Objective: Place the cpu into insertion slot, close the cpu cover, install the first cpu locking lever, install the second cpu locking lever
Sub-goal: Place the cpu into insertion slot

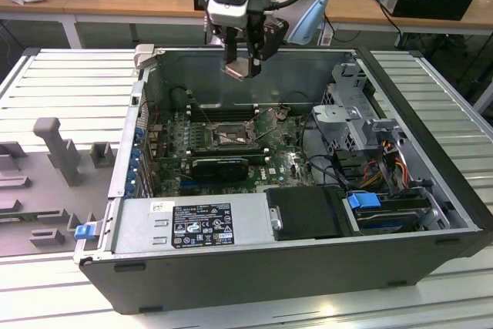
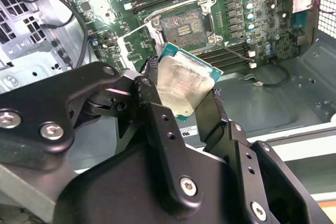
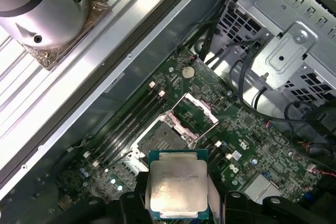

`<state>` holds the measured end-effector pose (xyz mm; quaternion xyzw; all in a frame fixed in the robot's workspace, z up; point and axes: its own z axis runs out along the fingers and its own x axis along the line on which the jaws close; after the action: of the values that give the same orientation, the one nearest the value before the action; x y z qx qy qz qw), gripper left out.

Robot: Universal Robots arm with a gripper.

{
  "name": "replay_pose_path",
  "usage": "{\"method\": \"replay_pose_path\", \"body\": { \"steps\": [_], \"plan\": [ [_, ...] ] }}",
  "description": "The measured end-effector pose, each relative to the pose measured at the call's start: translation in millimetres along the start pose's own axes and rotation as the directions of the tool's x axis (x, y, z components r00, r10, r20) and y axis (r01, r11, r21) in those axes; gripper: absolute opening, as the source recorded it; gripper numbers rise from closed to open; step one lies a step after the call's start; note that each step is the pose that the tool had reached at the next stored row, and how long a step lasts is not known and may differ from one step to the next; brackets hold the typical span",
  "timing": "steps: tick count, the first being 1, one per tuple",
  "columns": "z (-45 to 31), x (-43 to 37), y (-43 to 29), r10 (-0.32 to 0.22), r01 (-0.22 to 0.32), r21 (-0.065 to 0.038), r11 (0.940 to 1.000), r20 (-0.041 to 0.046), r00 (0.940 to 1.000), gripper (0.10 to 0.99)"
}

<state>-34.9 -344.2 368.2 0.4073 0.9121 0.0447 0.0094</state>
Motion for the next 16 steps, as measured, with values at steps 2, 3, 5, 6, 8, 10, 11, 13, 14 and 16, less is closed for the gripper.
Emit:
{"method": "replay_pose_path", "body": {
  "steps": [2, 3, 5, 6, 8, 10, 11, 13, 14, 16],
  "plan": [
    [0.1, 0.1, -0.1, 0.011, -0.011, 0.000, 0.9999, 0.0009, 0.9999, 0.529],
    [0.1, 0.1, -0.1, 0.019, -0.019, 0.000, 0.9998, 0.0017, 0.9998, 0.529],
    [0.2, 0.1, -0.1, 0.037, -0.037, -0.001, 0.9993, 0.0033, 0.9993, 0.529],
    [0.2, 0.1, -0.1, 0.044, -0.044, -0.001, 0.9990, 0.0039, 0.9990, 0.529],
    [0.3, 0.0, -0.1, 0.061, -0.061, -0.001, 0.9981, 0.0054, 0.9981, 0.529],
    [0.3, 0.0, -0.1, 0.074, -0.074, -0.002, 0.9972, 0.0066, 0.9972, 0.529],
    [0.3, 0.1, -0.1, 0.079, -0.079, -0.002, 0.9969, 0.0070, 0.9968, 0.529],
    [0.4, 0.1, -0.1, 0.091, -0.091, -0.002, 0.9959, 0.0081, 0.9958, 0.529],
    [0.4, 0.1, -0.1, 0.099, -0.099, -0.002, 0.9950, 0.0088, 0.9950, 0.529],
    [0.4, 0.0, -0.1, 0.112, -0.112, -0.003, 0.9937, 0.0099, 0.9936, 0.529]
  ]
}}
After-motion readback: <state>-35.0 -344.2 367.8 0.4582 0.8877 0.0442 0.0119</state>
